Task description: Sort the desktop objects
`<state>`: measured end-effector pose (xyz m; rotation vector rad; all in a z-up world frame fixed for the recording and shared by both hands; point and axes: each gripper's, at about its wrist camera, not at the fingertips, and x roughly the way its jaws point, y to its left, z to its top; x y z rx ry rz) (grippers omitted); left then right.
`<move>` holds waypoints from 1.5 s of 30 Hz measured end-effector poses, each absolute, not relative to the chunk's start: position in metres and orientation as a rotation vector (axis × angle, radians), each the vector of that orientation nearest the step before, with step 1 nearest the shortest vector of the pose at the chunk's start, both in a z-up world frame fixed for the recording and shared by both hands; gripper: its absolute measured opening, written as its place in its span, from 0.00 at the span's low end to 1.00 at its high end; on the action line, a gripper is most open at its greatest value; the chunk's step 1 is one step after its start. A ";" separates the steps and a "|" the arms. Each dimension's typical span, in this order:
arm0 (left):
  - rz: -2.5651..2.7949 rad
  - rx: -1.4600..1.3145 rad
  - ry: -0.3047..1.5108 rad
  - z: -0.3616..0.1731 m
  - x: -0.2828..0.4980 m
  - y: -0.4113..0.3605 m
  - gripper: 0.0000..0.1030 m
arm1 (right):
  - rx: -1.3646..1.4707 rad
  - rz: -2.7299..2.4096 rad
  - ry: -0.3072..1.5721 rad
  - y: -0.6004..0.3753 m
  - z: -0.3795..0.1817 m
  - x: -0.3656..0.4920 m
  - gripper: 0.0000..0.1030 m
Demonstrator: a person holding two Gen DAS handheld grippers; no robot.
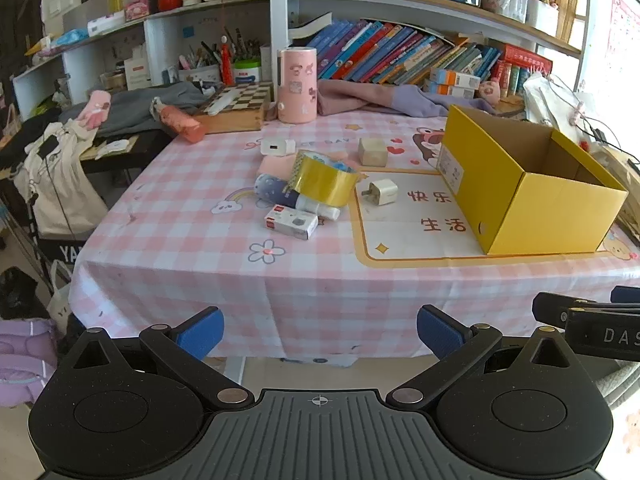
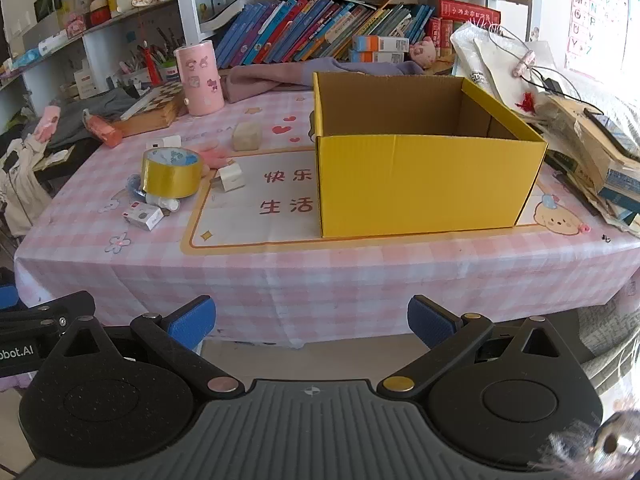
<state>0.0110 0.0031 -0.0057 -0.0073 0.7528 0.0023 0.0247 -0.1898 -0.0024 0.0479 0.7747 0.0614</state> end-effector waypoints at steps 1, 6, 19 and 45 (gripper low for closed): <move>0.000 -0.002 0.752 -0.005 0.011 0.002 1.00 | 0.047 0.061 0.772 -0.190 -0.002 0.025 1.00; -0.002 0.023 0.744 -0.004 0.012 -0.001 1.00 | 0.047 0.057 0.770 -0.191 0.001 0.025 1.00; -0.006 0.011 0.748 -0.005 0.014 0.003 1.00 | 0.046 0.061 0.764 -0.189 0.001 0.027 1.00; -0.002 -0.002 0.778 -0.008 0.014 0.004 1.00 | 0.018 0.053 0.748 -0.186 0.002 0.025 1.00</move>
